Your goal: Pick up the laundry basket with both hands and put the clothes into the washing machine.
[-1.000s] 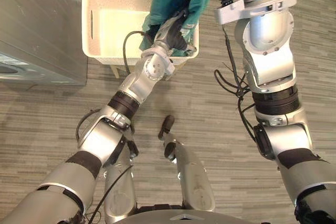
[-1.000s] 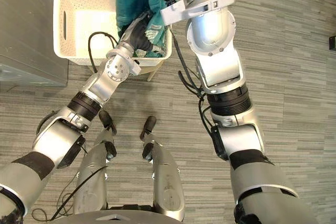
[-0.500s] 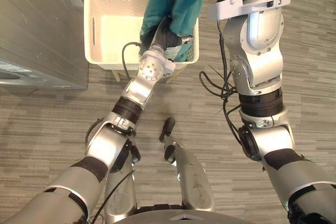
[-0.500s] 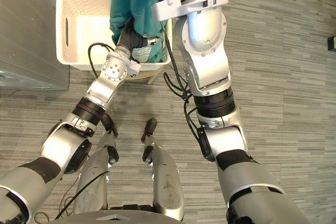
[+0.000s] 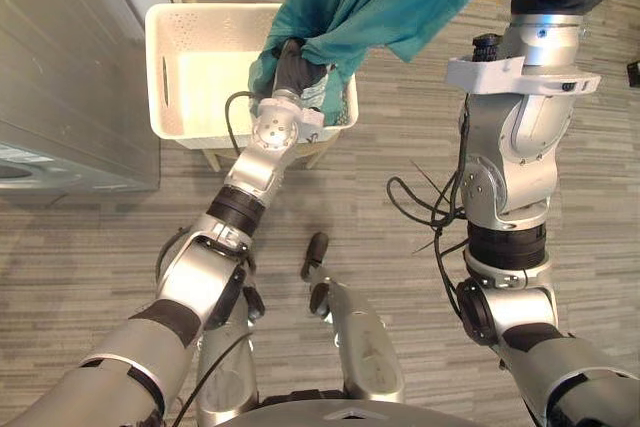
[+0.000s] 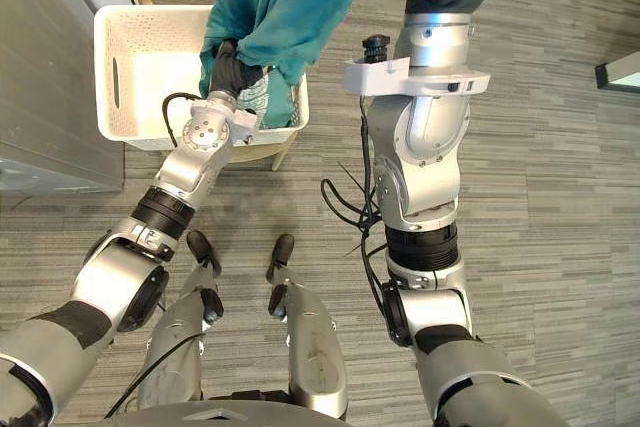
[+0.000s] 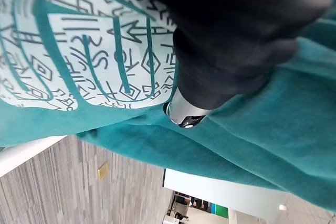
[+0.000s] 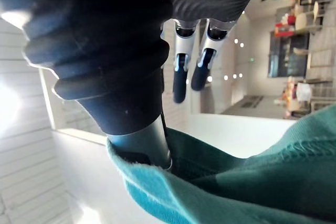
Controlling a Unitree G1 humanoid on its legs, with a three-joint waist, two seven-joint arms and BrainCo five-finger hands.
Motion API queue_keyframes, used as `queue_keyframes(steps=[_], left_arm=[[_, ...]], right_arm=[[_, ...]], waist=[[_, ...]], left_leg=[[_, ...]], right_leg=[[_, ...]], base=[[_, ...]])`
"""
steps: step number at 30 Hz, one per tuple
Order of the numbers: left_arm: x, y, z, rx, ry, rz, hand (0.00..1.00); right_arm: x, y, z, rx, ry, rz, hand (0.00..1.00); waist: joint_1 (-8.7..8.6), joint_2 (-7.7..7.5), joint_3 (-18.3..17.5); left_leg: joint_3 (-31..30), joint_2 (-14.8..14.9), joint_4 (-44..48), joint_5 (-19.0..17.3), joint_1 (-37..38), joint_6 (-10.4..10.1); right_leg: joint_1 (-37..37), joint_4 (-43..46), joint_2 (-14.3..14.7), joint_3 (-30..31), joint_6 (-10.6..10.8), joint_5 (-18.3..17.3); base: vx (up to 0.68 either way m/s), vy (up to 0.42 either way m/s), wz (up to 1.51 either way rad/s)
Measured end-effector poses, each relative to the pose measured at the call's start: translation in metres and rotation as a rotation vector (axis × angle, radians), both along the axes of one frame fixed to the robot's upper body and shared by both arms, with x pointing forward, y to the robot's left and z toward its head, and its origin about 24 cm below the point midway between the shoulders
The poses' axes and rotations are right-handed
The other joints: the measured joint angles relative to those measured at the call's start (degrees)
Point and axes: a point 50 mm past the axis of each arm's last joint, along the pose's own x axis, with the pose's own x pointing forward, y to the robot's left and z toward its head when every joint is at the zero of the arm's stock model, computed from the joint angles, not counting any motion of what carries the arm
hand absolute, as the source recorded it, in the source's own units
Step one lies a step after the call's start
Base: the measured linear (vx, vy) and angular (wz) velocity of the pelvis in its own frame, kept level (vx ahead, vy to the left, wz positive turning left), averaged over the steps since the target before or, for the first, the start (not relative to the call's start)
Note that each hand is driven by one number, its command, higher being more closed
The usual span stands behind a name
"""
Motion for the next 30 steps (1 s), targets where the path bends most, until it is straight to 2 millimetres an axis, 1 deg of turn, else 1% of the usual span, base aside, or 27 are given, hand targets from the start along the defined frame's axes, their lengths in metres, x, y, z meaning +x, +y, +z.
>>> queue_keyframes(steps=[1, 3, 4, 6, 8, 9, 11, 12, 13, 14, 16, 18, 19, 20, 21, 22, 24, 26, 27, 28, 29, 30], left_arm=[[0.001, 0.004, 0.002, -0.002, -0.006, 0.01, 1.0], [0.0, 0.008, 0.006, -0.027, -0.016, 0.015, 1.0], [-0.001, 0.013, 0.015, -0.082, -0.038, 0.023, 1.0], [-0.002, 0.017, 0.021, -0.137, -0.052, 0.02, 1.0], [-0.001, 0.024, 0.025, -0.177, -0.057, 0.033, 1.0], [-0.001, 0.025, 0.025, -0.178, -0.059, 0.037, 1.0], [-0.001, 0.037, 0.032, -0.199, -0.082, 0.067, 1.0], [-0.002, 0.044, 0.039, -0.213, -0.109, 0.083, 1.0], [-0.002, 0.047, 0.045, -0.218, -0.127, 0.09, 1.0], [-0.002, 0.049, 0.049, -0.215, -0.139, 0.093, 1.0], [-0.005, 0.062, 0.07, -0.211, -0.213, 0.116, 1.0], [-0.009, 0.07, 0.083, -0.233, -0.266, 0.128, 1.0], [-0.014, 0.076, 0.096, -0.24, -0.324, 0.135, 1.0], [-0.015, 0.079, 0.101, -0.243, -0.344, 0.139, 1.0], [-0.019, 0.084, 0.107, -0.246, -0.375, 0.146, 1.0], [-0.025, 0.092, 0.119, -0.23, -0.431, 0.156, 1.0], [-0.03, 0.099, 0.127, -0.214, -0.472, 0.166, 1.0], [-0.038, 0.105, 0.137, -0.193, -0.527, 0.168, 1.0], [-0.041, 0.106, 0.14, -0.187, -0.543, 0.165, 1.0], [-0.047, 0.107, 0.146, -0.173, -0.58, 0.153, 1.0], [-0.051, 0.108, 0.149, -0.17, -0.602, 0.149, 1.0], [-0.058, 0.112, 0.153, -0.161, -0.643, 0.142, 1.0]], right_arm=[[0.002, -0.003, -0.007, 0.002, 0.025, -0.011, 0.0], [0.004, -0.005, -0.013, -0.002, 0.048, -0.019, 0.0], [0.005, -0.006, -0.017, -0.005, 0.062, -0.026, 0.0], [0.006, -0.008, -0.021, -0.004, 0.078, -0.04, 0.0], [0.007, -0.019, -0.026, 0.023, 0.098, -0.08, 0.0], [0.007, -0.021, -0.026, 0.028, 0.099, -0.085, 0.0], [0.006, -0.028, -0.025, 0.046, 0.094, -0.12, 0.0], [0.006, -0.033, -0.027, 0.049, 0.097, -0.159, 0.0], [0.006, -0.041, -0.035, 0.063, 0.125, -0.19, 0.0], [0.007, -0.045, -0.04, 0.069, 0.144, -0.205, 0.0], [0.007, -0.055, -0.057, 0.081, 0.211, -0.247, 0.0], [0.006, -0.063, -0.071, 0.089, 0.259, -0.282, 0.0], [0.003, -0.075, -0.087, 0.109, 0.313, -0.351, 0.0], [0.001, -0.079, -0.094, 0.117, 0.339, -0.376, 0.0], [-0.003, -0.087, -0.106, 0.121, 0.38, -0.421, 0.0], [-0.01, -0.098, -0.123, 0.119, 0.442, -0.492, 0.0], [-0.017, -0.108, -0.138, 0.09, 0.507, -0.577, 0.0], [-0.03, -0.123, -0.159, 0.043, 0.603, -0.704, 0.0], [-0.033, -0.127, -0.165, 0.033, 0.633, -0.74, 0.0], [-0.04, -0.136, -0.177, 0.023, 0.695, -0.813, 0.0], [-0.043, -0.141, -0.183, 0.024, 0.729, -0.851, 0.0], [-0.048, -0.151, -0.197, 0.028, 0.8, -0.917, 0.0]], waist=[[-0.1, -0.02, -0.9], [-0.12, 0.0, -1.9], [-0.06, 0.03, -1.9], [-0.42, 0.07, -2.6], [-0.79, 0.18, -3.8], [-0.81, 0.18, -3.8], [-0.96, 0.18, -4.0], [-1.45, 0.29, -4.6], [-1.83, 0.3, -6.0], [-1.92, 0.33, -6.7], [-2.04, 0.52, -7.6], [-2.8, 1.3, -9.0], [-3.01, 1.78, -10.2], [-3.06, 2.03, -11.1], [-3.15, 2.43, -12.4], [-3.3, 3.13, -13.3], [-3.35, 3.96, -13.9], [-3.48, 5.43, -15.1], [-3.51, 5.74, -15.4], [-3.55, 6.38, -16.1], [-3.58, 6.62, -16.2], [-3.54, 6.96, -16.9]], left_leg=[[0.1, -0.1, -0.2, -0.2, 0.6, -0.2], [0.6, -0.2, -0.7, -0.3, 1.1, -0.2], [1.2, -0.3, -0.8, -0.5, 2.1, -0.2], [1.4, -0.5, -1.0, -0.6, 2.5, -0.3], [1.9, -0.8, -1.6, -0.6, 3.7, -0.3], [2.0, -0.9, -1.6, -0.7, 4.0, -0.3], [2.9, -1.1, -2.0, -1.0, 5.6, -0.3], [3.2, -1.4, -2.6, -1.1, 6.2, -0.3], [3.4, -1.6, -3.0, -1.1, 6.2, -0.3], [3.5, -1.6, -3.2, -1.1, 6.4, -0.3], [4.8, -2.2, -4.2, -1.4, 8.8, -0.6], [4.9, -2.6, -4.8, -1.6, 9.6, -0.7], [5.1, -2.8, -4.8, -2.1, 10.3, -0.6], [5.2, -2.8, -4.8, -2.2, 10.3, -0.6], [5.3, -2.9, -4.8, -2.4, 10.3, -0.7], [5.4, -3.2, -4.8, -2.5, 11.2, -0.7], [5.4, -3.4, -4.8, -2.9, 12.4, -0.7], [4.9, -3.6, -4.8, -3.6, 13.5, -1.0], [4.7, -3.7, -4.9, -3.7, 13.6, -1.0], [4.4, -3.8, -4.9, -3.8, 13.8, -0.9], [4.2, -3.9, -4.9, -3.9, 14.1, -0.9], [4.1, -4.0, -4.9, -4.0, 14.4, -0.9]], right_leg=[[0.5, -0.4, 0.0, 0.2, 0.0, 0.0], [0.8, -0.8, 0.1, 0.6, 0.0, 0.0], [1.4, -1.0, 0.1, 1.2, 0.1, 0.1], [1.8, -1.4, 0.0, 1.4, 0.1, 0.3], [2.9, -2.3, 0.1, 1.8, 0.1, 0.6], [3.1, -2.4, 0.1, 1.9, 0.1, 0.7], [4.3, -3.0, 0.2, 2.8, 0.4, 0.9], [4.7, -3.5, 0.1, 3.0, 0.4, 1.2], [4.7, -4.0, 0.1, 3.2, 0.5, 1.3], [4.8, -4.3, 0.1, 3.3, 0.6, 1.4], [6.5, -5.0, 0.1, 4.5, 0.7, 1.5], [7.3, -5.5, 0.0, 4.6, 0.9, 1.5], [8.0, -6.0, -0.1, 4.9, 1.0, 1.4], [8.0, -6.1, -0.1, 5.1, 1.1, 1.4], [8.0, -6.4, -0.1, 5.3, 1.1, 1.4], [8.9, -6.8, -0.1, 5.5, 1.2, 1.4], [10.3, -7.0, -0.2, 5.5, 1.3, 1.3], [11.7, -7.1, -0.5, 5.2, 1.7, 0.5], [11.9, -7.1, -0.6, 5.0, 1.8, 0.3], [12.3, -7.0, -0.9, 4.6, 1.9, 0.0], [12.7, -7.0, -0.9, 4.4, 1.9, -0.1], [13.0, -7.0, -1.0, 4.4, 2.0, -0.2]], base=[[-0.03, -0.035, -0.04], [-0.01, -0.037, -0.11], [-0.01, -0.03, -0.15], [-0.01, -0.018, -0.1], [0.01, -0.014, -0.08], [0.01, -0.009, -0.13], [0.01, -0.005, -0.17], [0.02, 0.001, -0.15], [0.02, 0.003, -0.1], [0.05, 0.008, -0.11], [0.04, 0.003, -0.21], [0.05, 0.0, -0.09], [0.07, 0.001, -0.04], [0.08, -0.004, -0.09], [0.09, -0.016, -0.07], [0.1, -0.016, -0.05], [0.08, -0.016, 0.01], [0.08, -0.014, 0.09], [0.06, -0.006, 0.13], [0.05, -0.004, 0.13], [0.05, -0.009, 0.13], [0.05, -0.016, 0.09]])
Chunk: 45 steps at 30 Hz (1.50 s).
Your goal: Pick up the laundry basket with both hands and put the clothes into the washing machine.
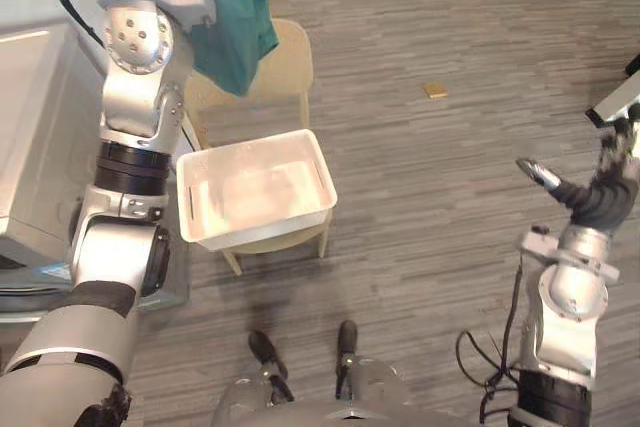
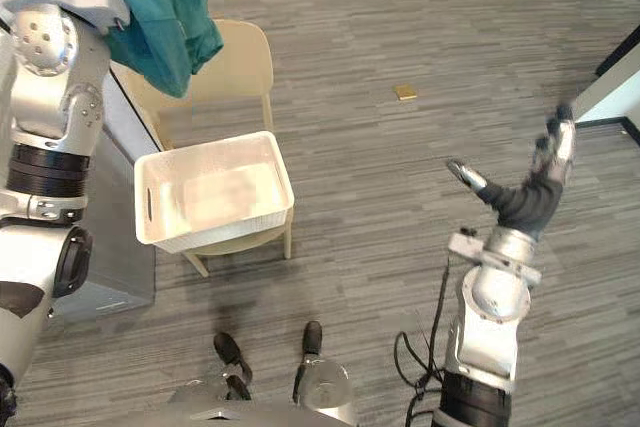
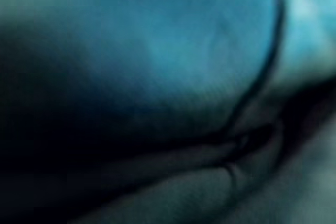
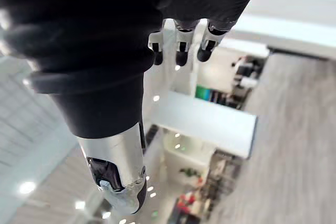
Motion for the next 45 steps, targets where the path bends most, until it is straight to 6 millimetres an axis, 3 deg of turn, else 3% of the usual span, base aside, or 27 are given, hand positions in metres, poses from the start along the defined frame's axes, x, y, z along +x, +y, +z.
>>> queue_keyframes(steps=[2, 6, 10, 14, 15, 16, 17, 18, 19, 20, 23, 24, 25, 27, 28, 32, 33, 35, 36, 37, 38, 39, 40, 42, 43, 44, 45], left_arm=[[-0.01, 0.008, 0.001, -0.002, -0.051, 0.0, 1.0], [-0.028, 0.031, -0.025, 0.009, -0.063, 0.008, 1.0], [-0.057, 0.058, -0.053, 0.025, -0.06, 0.035, 1.0], [-0.062, 0.062, -0.067, 0.022, -0.038, 0.028, 1.0], [-0.062, 0.063, -0.07, 0.019, -0.027, 0.027, 1.0], [-0.06, 0.058, -0.074, 0.011, -0.01, 0.001, 1.0], [-0.059, 0.055, -0.075, 0.005, -0.01, -0.01, 1.0], [-0.056, 0.048, -0.083, -0.004, 0.014, -0.04, 1.0], [-0.054, 0.042, -0.088, 0.002, 0.035, -0.06, 1.0], [-0.052, 0.032, -0.095, 0.012, 0.056, -0.105, 1.0], [-0.05, 0.018, -0.114, 0.002, 0.11, -0.163, 1.0], [-0.049, 0.014, -0.125, -0.008, 0.147, -0.182, 1.0], [-0.05, 0.014, -0.135, 0.002, 0.181, -0.189, 1.0], [-0.051, 0.014, -0.144, -0.003, 0.214, -0.19, 1.0], [-0.052, 0.017, -0.152, -0.005, 0.244, -0.182, 1.0], [-0.055, 0.013, -0.177, -0.04, 0.331, -0.202, 1.0], [-0.056, 0.009, -0.18, -0.052, 0.339, -0.221, 1.0], [-0.056, -0.008, -0.185, -0.061, 0.35, -0.291, 1.0], [-0.057, -0.022, -0.189, -0.06, 0.366, -0.344, 1.0], [-0.058, -0.03, -0.191, -0.056, 0.375, -0.373, 1.0], [-0.061, -0.047, -0.195, -0.05, 0.39, -0.442, 1.0], [-0.062, -0.053, -0.196, -0.049, 0.393, -0.468, 1.0], [-0.063, -0.066, -0.197, -0.061, 0.397, -0.516, 1.0], [-0.062, -0.076, -0.199, -0.088, 0.409, -0.546, 1.0], [-0.061, -0.078, -0.199, -0.097, 0.412, -0.55, 1.0], [-0.057, -0.082, -0.196, -0.104, 0.405, -0.559, 1.0], [-0.055, -0.084, -0.2, -0.111, 0.427, -0.558, 1.0]], right_arm=[[-0.008, -0.016, -0.022, 0.018, 0.121, -0.094, 0.0], [-0.035, -0.037, -0.07, 0.108, 0.338, -0.243, 0.0], [-0.049, -0.036, -0.117, 0.194, 0.542, -0.256, 0.0], [-0.06, -0.029, -0.154, 0.258, 0.712, -0.242, 0.0], [-0.064, -0.029, -0.162, 0.277, 0.748, -0.25, 0.0], [-0.077, -0.029, -0.178, 0.296, 0.843, -0.275, 0.0], [-0.083, -0.029, -0.185, 0.295, 0.89, -0.288, 0.0], [-0.098, -0.031, -0.201, 0.294, 1.006, -0.319, 0.0], [-0.111, -0.031, -0.214, 0.301, 1.103, -0.345, 0.0], [-0.136, -0.032, -0.229, 0.323, 1.232, -0.389, 0.0], [-0.199, -0.03, -0.251, 0.443, 1.458, -0.479, 0.0], [-0.229, -0.026, -0.258, 0.539, 1.514, -0.534, 0.0], [-0.253, -0.014, -0.265, 0.649, 1.55, -0.577, 0.0], [-0.277, 0.005, -0.274, 0.819, 1.547, -0.642, 0.0], [-0.283, 0.016, -0.279, 0.916, 1.515, -0.669, 0.0], [-0.266, 0.019, -0.284, 1.024, 1.366, -0.675, 0.0], [-0.255, 0.017, -0.285, 1.024, 1.327, -0.656, 0.0], [-0.221, 0.013, -0.282, 0.958, 1.262, -0.548, 0.0], [-0.201, 0.014, -0.279, 0.892, 1.244, -0.462, 0.0], [-0.193, 0.016, -0.278, 0.874, 1.236, -0.425, 0.0], [-0.174, 0.029, -0.277, 0.835, 1.225, -0.331, 0.0], [-0.168, 0.034, -0.277, 0.831, 1.212, -0.299, 0.0], [-0.155, 0.044, -0.275, 0.819, 1.184, -0.238, 0.0], [-0.15, 0.047, -0.273, 0.811, 1.166, -0.22, 0.0], [-0.149, 0.047, -0.273, 0.809, 1.161, -0.22, 0.0], [-0.148, 0.048, -0.271, 0.803, 1.154, -0.215, 0.0], [-0.148, 0.048, -0.271, 0.8, 1.16, -0.213, 0.0]], waist=[[0.04, 0.39, -0.9], [0.32, 1.22, -4.0], [1.74, 1.53, -4.2], [2.8, 1.58, -4.1], [3.19, 1.7, -4.1], [2.98, 0.57, -4.1], [2.89, -0.35, -3.6], [3.61, -0.28, -3.6], [3.41, -0.57, -3.4], [3.13, 0.13, -3.9], [1.52, 1.9, -5.0], [0.93, 2.87, -5.0], [0.25, 2.61, -5.3], [-0.14, 1.56, -5.0], [0.16, 0.97, -4.6], [-0.17, 1.17, -3.5], [-0.19, 1.26, -2.9], [-1.25, 3.09, -0.7], [-2.61, 3.83, 0.5], [-3.35, 4.09, 0.7], [-4.02, 3.69, 1.0], [-4.17, 3.69, 1.1], [-4.17, 4.13, 1.0], [-4.65, 5.04, 0.7], [-5.03, 5.2, 0.3], [-6.0, 3.84, 1.2], [-6.02, 3.22, 1.2]], left_leg=[[-0.2, -0.1, 0.0, -0.3, 0.9, -0.1], [-1.0, -0.1, -0.3, -0.8, 2.6, -0.3], [-1.6, 0.3, 0.3, -0.9, 3.7, -0.4], [-5.4, 1.5, 4.1, -1.4, -0.6, -0.1], [-5.1, 2.1, 5.0, -2.7, -1.8, 0.6], [-2.1, 2.5, 9.0, -7.7, -2.8, 1.6], [1.4, 4.0, 13.8, -10.3, -3.4, 3.4], [6.4, 8.1, 25.3, -13.6, -3.9, 6.4], [9.1, 11.3, 32.2, -16.6, -2.7, 5.8], [11.4, 14.9, 38.1, -19.9, -0.6, 5.1], [13.6, 20.4, 42.7, -23.8, 3.2, 3.5], [14.1, 20.2, 40.3, -23.7, 3.4, -1.2], [13.9, 17.0, 37.1, -24.4, 2.1, -1.6], [10.6, 11.2, 30.3, -24.3, 0.1, -1.5], [9.1, 8.0, 27.6, -22.9, -1.4, -0.1], [3.6, 2.0, 24.4, -21.4, -3.3, 2.1], [2.2, 0.5, 23.5, -21.4, -3.1, 2.2], [-1.9, -3.2, 21.6, -21.5, -2.9, 2.5], [-4.7, -5.0, 21.0, -21.4, -2.7, 4.8], [-6.3, -6.0, 20.7, -21.0, -2.6, 6.7], [-8.7, -8.0, 18.8, -20.3, -0.9, 7.6], [-9.1, -8.3, 17.9, -20.3, -0.2, 7.5], [-9.9, -8.6, 14.7, -20.2, 1.6, 7.3], [-9.9, -8.8, 9.2, -20.0, 4.1, 6.7], [-8.9, -8.9, 9.2, -19.6, 4.8, 6.1], [-7.0, -8.0, 11.0, -18.5, 5.1, 5.6], [-7.1, -8.8, 10.1, -18.5, 6.4, 5.5]], right_leg=[[1.0, -0.1, -0.1, -0.1, 0.2, -0.2], [3.2, -0.2, -0.1, -0.5, 0.3, -1.0], [4.8, -0.7, 0.4, -0.4, 0.2, -1.0], [4.5, -0.1, 1.0, -4.0, -0.3, -1.0], [4.6, 0.3, 1.3, -5.1, -0.8, -1.3], [4.6, 0.0, 0.1, -5.7, -2.0, -2.8], [5.0, 0.2, -1.0, -7.4, -2.6, -2.0], [5.9, 0.6, -1.6, -9.7, -3.0, -1.9], [6.9, 0.6, -1.8, -11.5, -3.0, -1.9], [8.0, 0.7, -2.1, -14.5, -3.0, -1.9], [9.1, 1.8, -4.1, -21.0, -2.6, -1.7], [9.1, 4.0, -5.7, -23.9, -1.4, -2.0], [8.5, 5.0, -7.8, -25.7, -0.1, -2.4], [7.4, 4.4, -10.3, -27.2, 0.4, -2.5], [6.5, 4.1, -11.6, -27.8, 1.3, -1.8], [6.5, 4.3, -14.2, -26.1, -0.2, -1.0], [6.2, 6.3, -15.3, -24.5, -1.6, -1.8], [2.4, 14.5, -16.8, -14.3, -10.6, -7.8], [-0.6, 19.6, -14.9, -3.5, -14.0, -12.9], [-1.6, 22.3, -13.2, 2.2, -12.5, -15.1], [-4.1, 29.5, -8.3, 11.5, -6.9, -19.2], [-4.9, 31.3, -6.4, 12.5, -5.2, -20.2], [-6.6, 32.4, -2.6, 10.2, -3.0, -21.5], [-8.1, 29.7, -0.5, 2.7, -2.8, -21.5], [-8.5, 28.1, -0.8, 0.2, -2.9, -21.2], [-8.8, 26.5, -1.9, -3.9, -2.6, -20.5], [-9.0, 26.2, -3.4, -5.4, -3.6, -17.7]], base=[[0.05, -0.017, 0.05], [0.02, -0.023, 0.08], [-0.01, -0.006, 0.01], [-0.04, -0.02, 0.56], [-0.11, -0.012, 0.92], [-0.11, 0.038, 1.07], [-0.16, 0.07, 1.21], [-0.09, 0.082, 0.85], [-0.07, 0.083, 1.04], [0.0, 0.09, 0.99], [0.01, 0.173, 1.33], [0.01, 0.274, 1.58], [0.0, 0.3, 1.64], [-0.11, 0.397, 1.49], [-0.13, 0.32, 1.22], [-0.1, 0.217, 0.92], [-0.09, 0.208, 0.84], [-0.09, 0.223, 1.15], [-0.03, 0.136, 1.22], [0.0, 0.144, 1.42], [0.03, 0.073, 1.07], [0.09, 0.03, 1.16], [0.09, -0.026, 0.78], [0.17, -0.034, 0.82], [0.28, -0.091, 1.08], [0.23, -0.108, 0.95], [0.34, -0.159, 0.84]])
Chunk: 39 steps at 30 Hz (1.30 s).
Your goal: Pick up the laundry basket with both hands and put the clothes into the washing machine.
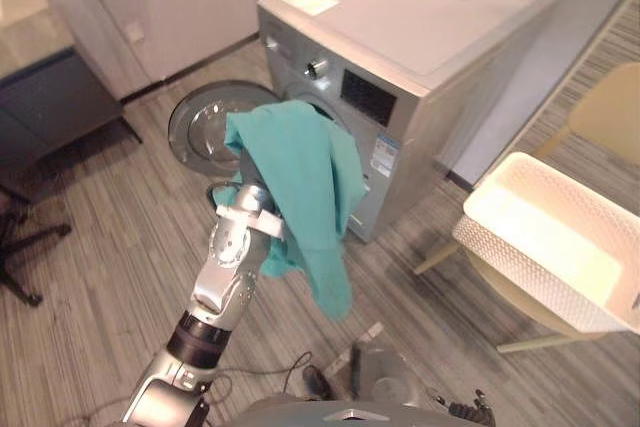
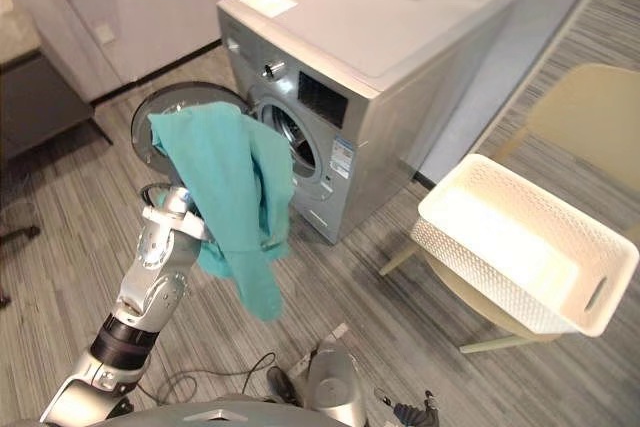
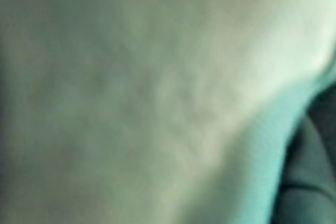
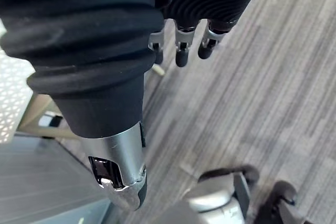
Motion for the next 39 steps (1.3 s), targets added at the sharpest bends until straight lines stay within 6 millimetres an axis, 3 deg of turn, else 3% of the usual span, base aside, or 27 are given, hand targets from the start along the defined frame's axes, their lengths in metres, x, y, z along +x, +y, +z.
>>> queue_keyframes(steps=[2, 4, 5, 6, 7, 8, 9, 10, 13, 15, 16, 18, 19, 20, 21, 23, 24, 25, 26, 28, 29, 31, 33, 34, 36, 37, 39], left_arm=[[0.0, -0.008, -0.005, 0.0, 0.026, -0.023, 1.0], [0.0, -0.013, -0.008, -0.001, 0.049, -0.039, 1.0], [-0.001, -0.015, -0.008, -0.013, 0.056, -0.043, 1.0], [-0.002, -0.017, -0.009, -0.035, 0.065, -0.045, 1.0], [-0.004, -0.014, -0.012, -0.051, 0.078, -0.034, 1.0], [-0.006, -0.013, -0.013, -0.064, 0.085, -0.029, 1.0], [-0.01, -0.011, -0.016, -0.083, 0.095, -0.021, 1.0], [-0.012, -0.01, -0.019, -0.087, 0.108, -0.018, 1.0], [-0.017, -0.01, -0.023, -0.11, 0.128, -0.021, 1.0], [-0.02, -0.006, -0.029, -0.111, 0.145, -0.01, 1.0], [-0.022, -0.003, -0.036, -0.111, 0.174, 0.004, 1.0], [-0.026, 0.007, -0.049, -0.118, 0.226, 0.041, 1.0], [-0.03, 0.013, -0.063, -0.121, 0.281, 0.071, 1.0], [-0.032, 0.014, -0.07, -0.124, 0.31, 0.079, 1.0], [-0.034, 0.025, -0.095, -0.069, 0.407, 0.12, 1.0], [-0.037, 0.037, -0.113, -0.03, 0.489, 0.154, 1.0], [-0.042, 0.048, -0.121, -0.016, 0.528, 0.193, 1.0], [-0.045, 0.061, -0.126, -0.005, 0.542, 0.233, 1.0], [-0.047, 0.069, -0.128, -0.007, 0.548, 0.258, 1.0], [-0.054, 0.094, -0.134, -0.062, 0.577, 0.355, 1.0], [-0.056, 0.099, -0.135, -0.076, 0.581, 0.375, 1.0], [-0.057, 0.109, -0.137, -0.106, 0.581, 0.426, 1.0], [-0.057, 0.106, -0.145, -0.103, 0.603, 0.414, 1.0], [-0.063, 0.106, -0.155, -0.102, 0.643, 0.416, 1.0], [-0.066, 0.098, -0.173, -0.133, 0.721, 0.413, 1.0], [-0.071, 0.092, -0.188, -0.147, 0.792, 0.414, 1.0], [-0.079, 0.092, -0.201, -0.141, 0.857, 0.421, 1.0]], right_arm=[[0.001, -0.001, 0.002, -0.012, -0.004, 0.014, 0.0], [0.005, 0.006, 0.001, 0.001, -0.006, 0.054, 0.0], [0.008, 0.005, 0.002, -0.005, -0.014, 0.067, 0.0], [0.009, 0.004, 0.005, -0.016, -0.028, 0.068, 0.0], [0.01, 0.008, 0.005, -0.009, -0.026, 0.09, 0.0], [0.01, 0.008, 0.006, -0.015, -0.031, 0.104, 0.0], [0.013, 0.005, 0.012, -0.039, -0.053, 0.123, 0.0], [0.016, 0.003, 0.016, -0.062, -0.066, 0.156, 0.0], [0.021, 0.008, 0.017, -0.057, -0.077, 0.19, 0.0], [0.02, 0.012, 0.014, -0.044, -0.067, 0.201, 0.0], [0.023, 0.014, 0.012, -0.032, -0.061, 0.206, 0.0], [0.022, 0.013, 0.004, -0.014, -0.025, 0.211, 0.0], [0.02, 0.006, 0.0, -0.018, 0.009, 0.226, 0.0], [0.019, 0.003, -0.001, -0.017, 0.023, 0.23, 0.0], [0.016, 0.012, -0.008, 0.033, 0.048, 0.224, 0.0], [0.018, 0.018, -0.01, 0.048, 0.048, 0.239, 0.0], [0.028, 0.02, -0.01, 0.051, 0.033, 0.256, 0.0], [0.037, 0.019, -0.01, 0.042, 0.03, 0.285, 0.0], [0.042, 0.019, -0.01, 0.039, 0.027, 0.304, 0.0], [0.064, 0.018, -0.003, -0.007, -0.004, 0.402, 0.0], [0.068, 0.015, -0.001, -0.025, -0.011, 0.422, 0.0], [0.084, 0.008, 0.01, -0.088, -0.05, 0.493, 0.0], [0.092, 0.011, 0.015, -0.119, -0.069, 0.544, 0.0], [0.09, 0.011, 0.015, -0.123, -0.066, 0.562, 0.0], [0.098, 0.005, 0.022, -0.169, -0.089, 0.601, 0.0], [0.103, 0.004, 0.026, -0.193, -0.103, 0.636, 0.0], [0.105, 0.011, 0.026, -0.198, -0.112, 0.69, 0.0]], waist=[[0.76, 0.81, -0.6], [0.84, 1.33, -0.9], [0.26, 1.05, -0.8], [-0.05, 0.85, -0.6], [0.39, -0.05, -0.7], [1.09, 0.5, -0.7], [3.01, 1.87, -1.0], [3.94, 2.28, -1.3], [5.43, 0.66, -2.2], [6.9, -0.66, -2.6], [6.92, -1.46, -3.1], [7.19, -2.04, -3.5], [8.05, 0.31, -4.8], [7.94, 1.53, -5.0], [6.04, -1.13, -5.4], [5.78, -2.48, -4.9], [5.84, -3.04, -5.0], [6.51, -2.28, -4.6], [7.07, -2.49, -4.7], [7.79, -0.84, -3.7], [7.96, -0.29, -3.4], [8.13, 2.31, -1.9], [7.86, 2.83, -1.2], [8.15, 1.82, -0.7], [8.87, 4.01, 0.7], [9.24, 4.65, 1.3], [9.17, 3.77, 1.9]], left_leg=[[-0.1, 0.0, -1.8, 0.1, 1.8, -1.2], [0.4, 1.3, -0.5, -0.3, 3.8, -2.5], [0.8, 1.6, 2.5, -0.3, 3.9, -2.9], [2.1, 3.4, 10.9, -1.8, 3.1, -5.2], [5.1, 7.8, 26.2, -3.0, 0.1, -6.6], [6.8, 11.7, 35.3, -2.0, -1.9, -5.7], [8.8, 19.3, 49.7, 4.5, -5.4, -4.1], [8.4, 23.3, 58.2, 9.0, -7.6, -3.6], [7.5, 27.7, 62.6, 2.2, -12.5, -3.1], [6.8, 28.6, 57.3, -0.4, -14.6, -3.7], [3.7, 27.7, 48.8, -1.5, -16.3, -4.6], [-6.3, 22.8, 28.4, -0.6, -16.9, -7.4], [-13.3, 20.7, 11.8, 4.9, -15.3, -9.9], [-15.2, 20.0, 10.1, 10.2, -14.9, -15.3], [-11.8, 18.0, 12.9, 7.3, -14.4, -13.5], [-8.5, 17.1, 15.8, 4.4, -14.6, -12.5], [-4.8, 17.8, 17.5, 1.3, -14.4, -12.0], [0.2, 18.8, 16.3, 0.5, -13.0, -11.4], [3.1, 19.0, 14.9, 0.5, -11.7, -11.4], [11.2, 19.2, 9.9, 0.6, -7.4, -11.2], [12.8, 19.2, 8.9, 0.6, -6.4, -11.2], [15.9, 19.5, 6.2, 0.6, -4.2, -11.3], [16.8, 19.1, 6.6, 0.5, -3.4, -11.3], [16.9, 18.9, 8.3, 0.1, -2.5, -11.9], [16.8, 21.2, 11.4, 0.3, -2.6, -12.3], [16.6, 24.1, 16.1, 0.5, -2.8, -12.2], [15.4, 27.1, 22.0, 1.7, -2.9, -10.4]], right_leg=[[0.8, -2.5, -0.3, -4.2, -1.7, 3.4], [4.0, -2.6, 0.2, -6.1, -1.2, 3.1], [4.6, -0.3, -0.9, -6.8, -1.9, 2.6], [5.3, 2.3, -1.3, -8.3, -1.1, 1.4], [9.3, -2.7, 0.5, -9.1, -2.1, 1.2], [11.7, -4.9, 1.8, -8.5, -1.6, 0.5], [14.7, -7.4, 5.1, -5.6, -2.1, -0.5], [17.1, -8.3, 6.4, -2.5, -2.4, -2.0], [19.6, -9.8, 5.8, 6.7, -1.0, -3.6], [19.7, -10.7, 4.0, 11.4, -0.3, -4.0], [19.9, -11.9, 3.0, 16.1, 0.5, -4.3], [18.4, -13.2, 0.9, 22.8, 4.0, -4.1], [16.5, -13.9, 1.1, 28.0, 7.7, -4.1], [16.1, -13.8, 0.9, 29.8, 9.6, -4.3], [15.1, -13.3, -1.8, 33.7, 11.2, -4.5], [12.3, -12.8, -1.7, 36.0, 11.3, -2.7], [10.0, -13.4, -1.8, 37.9, 11.8, 0.6], [7.8, -14.4, -1.8, 38.3, 11.5, 4.9], [6.3, -14.9, -1.7, 37.6, 11.4, 7.5], [2.3, -15.7, -2.3, 23.0, 9.4, 14.8], [0.9, -14.9, -2.6, 19.2, 8.7, 15.7], [-2.6, -15.5, -1.9, 8.5, 6.5, 12.7], [-2.3, -20.8, -1.4, 5.0, 4.2, 15.3], [-0.9, -20.9, -2.0, 4.0, 4.8, 18.0], [-0.7, -18.6, -1.2, 3.8, 5.2, 16.1], [-0.7, -14.2, -0.8, 3.6, 5.0, 12.1], [0.1, -9.4, -0.5, 3.3, 4.1, 8.2]], base=[[0.31, -0.099, 0.14], [0.34, -0.098, 0.0], [0.36, -0.141, 0.13], [0.44, -0.189, -0.08], [0.43, -0.185, -0.36], [0.38, -0.083, -1.09], [0.41, 0.016, -1.51], [0.43, 0.067, -1.53], [0.38, 0.112, -1.33], [0.32, 0.193, -1.47], [0.44, 0.364, -1.62], [0.4, 0.428, -1.72], [0.3, 0.421, -1.71], [0.39, 0.569, -1.62], [0.39, 0.487, -0.83], [0.34, 0.371, -0.99], [0.25, 0.334, -1.73], [0.26, 0.38, -1.94], [0.18, 0.303, -2.1], [0.16, 0.251, -1.92], [0.16, 0.197, -1.55], [0.11, 0.078, -1.08], [0.13, -0.055, -0.22], [0.18, -0.128, -0.05], [0.18, -0.157, 0.01], [0.14, -0.169, 0.05], [0.12, -0.241, 0.05]])
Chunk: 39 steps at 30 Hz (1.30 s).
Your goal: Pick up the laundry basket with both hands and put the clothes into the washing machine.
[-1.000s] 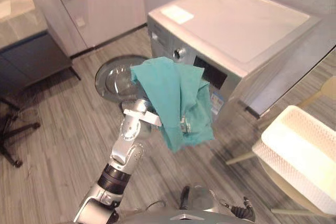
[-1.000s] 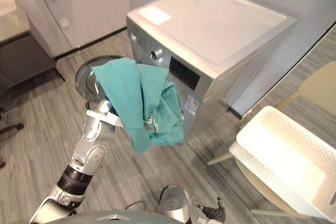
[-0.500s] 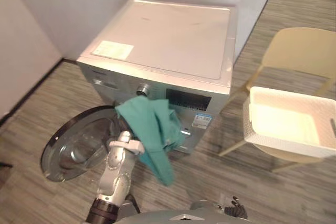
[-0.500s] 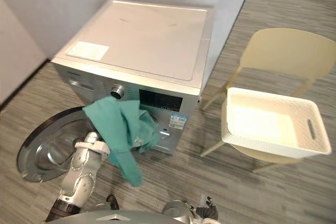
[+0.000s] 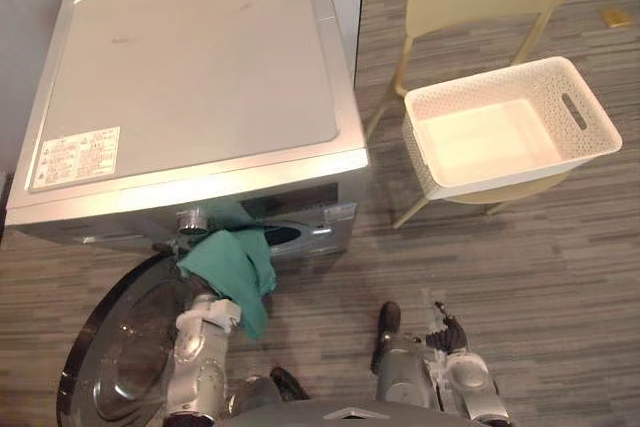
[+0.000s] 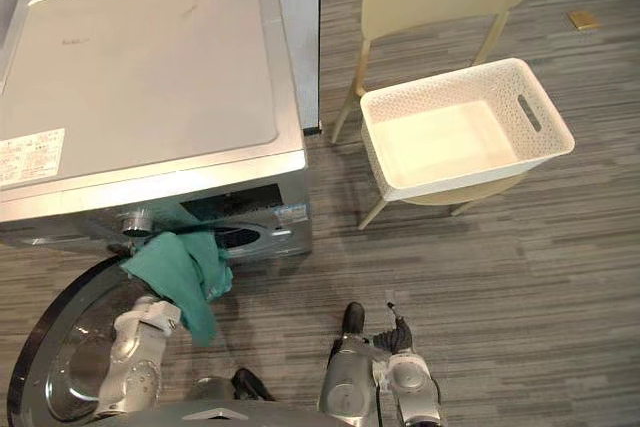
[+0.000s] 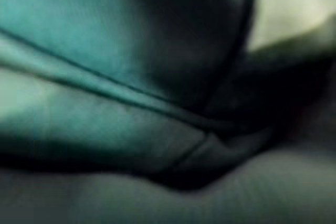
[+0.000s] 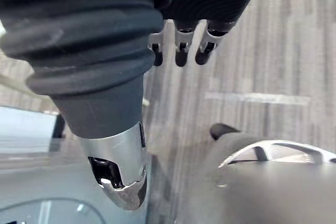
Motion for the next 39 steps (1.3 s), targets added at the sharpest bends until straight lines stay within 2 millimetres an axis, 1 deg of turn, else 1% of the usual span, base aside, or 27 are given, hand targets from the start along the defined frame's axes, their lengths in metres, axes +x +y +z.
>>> queue_keyframes(steps=[1, 2, 3, 4, 5, 6, 7, 8, 9, 10, 11, 12, 13, 15, 16, 17, 19, 20, 22, 23, 24, 26, 28, 33, 34, 35, 39], left_arm=[[-0.003, 0.001, -0.006, -0.002, 0.031, 0.002, 1.0], [-0.005, 0.001, -0.01, -0.003, 0.056, 0.008, 1.0], [-0.006, 0.002, -0.012, -0.003, 0.068, 0.014, 1.0], [-0.007, 0.004, -0.017, -0.003, 0.094, 0.032, 1.0], [0.001, 0.006, -0.015, -0.003, 0.094, 0.056, 1.0], [0.006, 0.008, -0.012, -0.001, 0.086, 0.076, 1.0], [0.017, 0.017, -0.004, 0.004, 0.057, 0.131, 1.0], [0.024, 0.023, 0.002, 0.005, 0.039, 0.17, 1.0], [0.037, 0.034, 0.014, -0.006, -0.004, 0.252, 1.0], [0.045, 0.04, 0.023, -0.012, -0.034, 0.313, 1.0], [0.047, 0.041, 0.026, -0.01, -0.039, 0.331, 1.0], [0.055, 0.041, 0.033, -0.01, -0.062, 0.338, 1.0], [0.066, 0.039, 0.043, -0.019, -0.101, 0.335, 1.0], [0.082, 0.032, 0.06, -0.053, -0.161, 0.346, 1.0], [0.085, 0.03, 0.064, -0.062, -0.176, 0.347, 1.0], [0.094, 0.025, 0.075, -0.1, -0.214, 0.353, 1.0], [0.102, 0.019, 0.092, -0.131, -0.277, 0.355, 1.0], [0.11, 0.014, 0.111, -0.156, -0.348, 0.347, 1.0], [0.115, 0.011, 0.13, -0.177, -0.42, 0.354, 1.0], [0.12, 0.009, 0.146, -0.193, -0.476, 0.354, 1.0], [0.124, 0.009, 0.156, -0.209, -0.513, 0.36, 1.0], [0.127, 0.009, 0.166, -0.239, -0.539, 0.375, 1.0], [0.134, 0.009, 0.18, -0.28, -0.569, 0.387, 1.0], [0.159, 0.012, 0.213, -0.234, -0.611, 0.368, 1.0], [0.167, 0.018, 0.233, -0.201, -0.646, 0.365, 1.0], [0.171, 0.021, 0.242, -0.186, -0.664, 0.363, 1.0], [0.183, 0.033, 0.323, -0.113, -0.803, 0.342, 1.0]], right_arm=[[0.002, 0.007, 0.001, 0.003, -0.008, 0.039, 0.0], [0.005, 0.012, 0.003, 0.001, -0.02, 0.073, 0.0], [0.008, 0.016, 0.004, 0.002, -0.029, 0.092, 0.0], [0.012, 0.025, 0.007, 0.01, -0.052, 0.132, 0.0], [0.017, 0.034, 0.012, 0.028, -0.081, 0.161, 0.0], [0.019, 0.04, 0.013, 0.047, -0.097, 0.17, 0.0], [0.023, 0.053, 0.016, 0.088, -0.127, 0.189, 0.0], [0.026, 0.06, 0.018, 0.113, -0.141, 0.194, 0.0], [0.033, 0.072, 0.022, 0.146, -0.173, 0.211, 0.0], [0.039, 0.079, 0.025, 0.165, -0.201, 0.225, 0.0], [0.042, 0.08, 0.029, 0.17, -0.222, 0.225, 0.0], [0.051, 0.085, 0.038, 0.199, -0.279, 0.208, 0.0], [0.058, 0.092, 0.045, 0.228, -0.319, 0.195, 0.0], [0.076, 0.112, 0.059, 0.292, -0.381, 0.218, 0.0], [0.081, 0.119, 0.064, 0.321, -0.4, 0.224, 0.0], [0.093, 0.139, 0.078, 0.384, -0.446, 0.26, 0.0], [0.1, 0.159, 0.092, 0.48, -0.489, 0.289, 0.0], [0.104, 0.175, 0.107, 0.586, -0.537, 0.317, 0.0], [0.106, 0.186, 0.122, 0.715, -0.581, 0.334, 0.0], [0.108, 0.191, 0.132, 0.811, -0.615, 0.335, 0.0], [0.108, 0.192, 0.138, 0.884, -0.636, 0.327, 0.0], [0.108, 0.189, 0.14, 0.951, -0.643, 0.316, 0.0], [0.108, 0.181, 0.138, 1.014, -0.644, 0.283, 0.0], [0.099, 0.176, 0.13, 1.102, -0.623, 0.252, 0.0], [0.096, 0.175, 0.13, 1.122, -0.631, 0.235, 0.0], [0.095, 0.174, 0.131, 1.132, -0.636, 0.228, 0.0], [0.09, 0.171, 0.134, 1.19, -0.659, 0.214, 0.0]], waist=[[-0.05, -0.98, 0.8], [0.05, -1.2, 1.5], [0.17, -1.37, 1.9], [0.48, -2.52, 3.2], [0.39, -3.24, 4.6], [0.36, -3.83, 5.5], [0.33, -5.11, 7.3], [0.31, -5.8, 8.5], [0.35, -6.86, 10.1], [0.56, -7.59, 10.8], [0.54, -7.01, 11.1], [-0.29, -7.51, 12.6], [-0.32, -8.61, 14.1], [0.35, -7.9, 16.0], [0.37, -7.65, 16.5], [0.33, -6.92, 18.1], [0.96, -6.85, 18.3], [1.48, -6.82, 18.3], [2.08, -6.85, 18.3], [2.25, -6.83, 18.4], [2.28, -6.84, 18.4], [2.12, -6.86, 18.4], [1.74, -6.89, 18.5], [0.94, -7.12, 18.5], [0.17, -7.17, 18.6], [0.05, -7.17, 18.6], [-1.02, -8.53, 19.3]], left_leg=[[-1.3, 2.7, 5.9, 1.9, -0.5, 3.0], [-3.8, 6.4, 13.2, 4.7, -2.6, 7.1], [-5.8, 8.1, 16.8, 7.2, -4.1, 9.0], [-10.4, 9.6, 23.7, 7.3, -8.5, 6.6], [-13.1, 9.3, 28.7, 3.8, -12.2, 4.4], [-13.3, 9.0, 30.0, 2.5, -13.9, 4.1], [-12.8, 8.2, 30.4, 0.5, -17.2, 3.9], [-12.5, 7.7, 29.8, -0.3, -18.8, 3.8], [-10.8, 6.6, 25.1, -1.1, -20.6, 3.6], [-7.6, 5.5, 15.7, 1.5, -21.0, 3.7], [-6.6, 5.4, 11.5, 4.1, -21.0, 3.4], [-6.3, 4.0, 10.5, -1.3, -21.8, 0.3], [-5.8, 2.9, 12.0, -1.7, -24.1, 1.3], [-5.3, 3.2, 16.5, -4.3, -30.1, 2.9], [-4.9, 3.4, 17.6, -5.2, -31.6, 2.9], [-4.3, 3.8, 19.8, -6.4, -34.7, 3.7], [-3.5, 4.4, 22.3, -7.0, -38.3, 4.7], [-3.4, 4.8, 24.3, -7.7, -42.0, 5.0], [-3.6, 6.1, 27.0, -8.5, -45.8, 5.6], [-4.2, 6.7, 29.1, -9.0, -48.8, 5.7], [-4.8, 7.5, 31.1, -9.5, -51.3, 6.1], [-5.6, 8.4, 33.2, -10.2, -54.2, 6.2], [-6.2, 9.6, 35.2, -10.6, -57.6, 6.4], [-6.4, 11.7, 36.5, -11.1, -60.5, 6.3], [-6.3, 12.2, 36.7, -11.0, -61.3, 6.3], [-6.3, 12.6, 36.9, -11.1, -61.8, 6.3], [-6.0, 14.7, 37.5, -10.6, -63.9, 7.0]], right_leg=[[1.5, 2.4, 0.5, -0.8, -0.7, -2.5], [3.3, 3.2, 2.0, -1.1, -1.5, -4.0], [4.0, 3.4, 2.8, -1.1, -2.1, -4.6], [4.7, 4.3, 3.0, -0.9, -2.9, -5.9], [4.7, 5.9, 2.6, -0.7, -3.3, -6.9], [4.6, 6.8, 2.2, -0.7, -3.5, -7.5], [3.6, 9.2, 1.0, -0.7, -3.7, -8.8], [3.0, 10.6, 0.4, -0.7, -3.6, -9.6], [0.7, 14.1, -1.2, -0.9, -3.5, -10.7], [-3.0, 18.5, -2.5, -0.8, -2.9, -12.1], [-4.8, 20.6, -2.5, -0.6, -2.4, -13.0], [-8.2, 25.0, -4.7, -0.1, -1.3, -14.7], [-11.5, 27.7, -6.9, 0.8, -0.8, -15.3], [-18.2, 31.2, -8.4, 2.6, -0.3, -15.5], [-20.0, 31.9, -8.7, 3.3, -0.1, -15.6], [-23.8, 33.4, -9.5, 4.3, 0.1, -15.4], [-28.7, 35.5, -9.7, 5.9, 0.5, -14.6], [-33.1, 37.6, -10.3, 6.9, 0.5, -14.7], [-37.2, 40.0, -10.3, 7.5, 0.3, -14.9], [-40.1, 41.9, -10.5, 7.9, 0.1, -15.4], [-42.6, 44.0, -10.7, 8.1, 0.0, -15.8], [-45.1, 45.8, -10.7, 8.1, -0.2, -16.5], [-48.5, 47.4, -10.4, 8.3, -0.4, -16.7], [-51.1, 47.7, -9.0, 8.2, -0.8, -16.6], [-52.0, 47.5, -8.6, 8.1, -1.0, -16.3], [-52.4, 47.4, -8.2, 8.1, -1.1, -16.1], [-55.0, 47.1, -6.5, 8.0, -1.9, -15.3]], base=[[0.13, -0.351, 0.0], [0.1, -0.308, -0.08], [0.09, -0.248, -0.18], [0.07, -0.161, -0.11], [0.06, -0.123, -0.05], [0.03, -0.068, 0.11], [0.0, -0.022, 0.16], [-0.04, 0.02, 0.21], [-0.07, 0.07, 0.06], [-0.06, 0.062, -0.06], [-0.03, 0.16, -0.01], [-0.02, 0.154, 0.23], [-0.07, 0.19, 0.28], [-0.1, 0.118, 0.01], [-0.09, 0.175, -0.18], [-0.06, 0.151, -0.21], [-0.03, 0.109, -0.19], [0.0, 0.054, -0.13], [0.01, 0.015, -0.09], [0.01, -0.039, -0.04], [0.0, -0.048, -0.01], [-0.01, -0.057, -0.02], [-0.03, -0.061, -0.09], [-0.07, -0.07, -0.16], [-0.07, -0.063, -0.18], [-0.08, -0.07, -0.27], [-0.06, -0.057, -0.27]])
